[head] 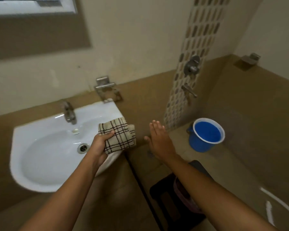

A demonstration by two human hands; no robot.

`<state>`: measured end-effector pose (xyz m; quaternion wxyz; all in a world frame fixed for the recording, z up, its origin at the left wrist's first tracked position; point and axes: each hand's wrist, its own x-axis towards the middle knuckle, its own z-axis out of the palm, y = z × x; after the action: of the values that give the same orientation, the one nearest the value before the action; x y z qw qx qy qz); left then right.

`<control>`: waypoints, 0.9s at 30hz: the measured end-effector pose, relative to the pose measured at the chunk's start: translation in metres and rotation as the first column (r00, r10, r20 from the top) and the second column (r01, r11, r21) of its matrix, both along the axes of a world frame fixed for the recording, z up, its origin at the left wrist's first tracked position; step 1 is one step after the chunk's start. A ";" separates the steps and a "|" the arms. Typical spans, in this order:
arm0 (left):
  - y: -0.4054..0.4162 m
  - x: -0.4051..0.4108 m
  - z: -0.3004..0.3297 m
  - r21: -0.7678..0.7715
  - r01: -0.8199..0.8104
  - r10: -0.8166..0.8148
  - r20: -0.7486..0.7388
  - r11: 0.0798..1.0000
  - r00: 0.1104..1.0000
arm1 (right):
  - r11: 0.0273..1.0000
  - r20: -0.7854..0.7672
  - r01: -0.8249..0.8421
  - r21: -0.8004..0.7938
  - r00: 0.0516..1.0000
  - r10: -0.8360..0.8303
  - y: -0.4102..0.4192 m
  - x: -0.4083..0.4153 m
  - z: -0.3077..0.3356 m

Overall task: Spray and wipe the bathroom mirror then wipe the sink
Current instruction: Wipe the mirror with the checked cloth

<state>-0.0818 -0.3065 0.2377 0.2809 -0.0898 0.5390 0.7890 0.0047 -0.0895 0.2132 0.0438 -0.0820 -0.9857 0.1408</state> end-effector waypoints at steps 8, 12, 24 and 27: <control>-0.141 -0.007 0.025 0.029 -0.211 0.213 -0.069 0.977 0.975 | 0.973 -0.070 -0.223 0.063 0.971 0.228 -0.123 -0.057 0.040; -0.202 -0.010 0.042 0.055 -0.296 0.301 -0.106 0.953 0.948 | 0.949 -0.111 -0.305 0.079 0.943 0.313 -0.176 -0.075 0.059; -0.280 -0.034 0.155 0.174 -0.405 0.441 -0.318 0.897 0.840 | 0.897 -0.370 -0.388 0.211 0.818 0.441 -0.245 -0.136 0.172; -0.279 -0.046 0.195 0.182 -0.405 0.443 -0.395 0.896 0.805 | 0.895 -0.441 -0.388 0.222 0.778 0.447 -0.242 -0.159 0.207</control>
<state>-0.1282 -0.5853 0.4328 -0.0236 -0.0209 0.5179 0.8549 -0.1546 -0.3311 0.4198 0.2596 0.1790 -0.9433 0.1040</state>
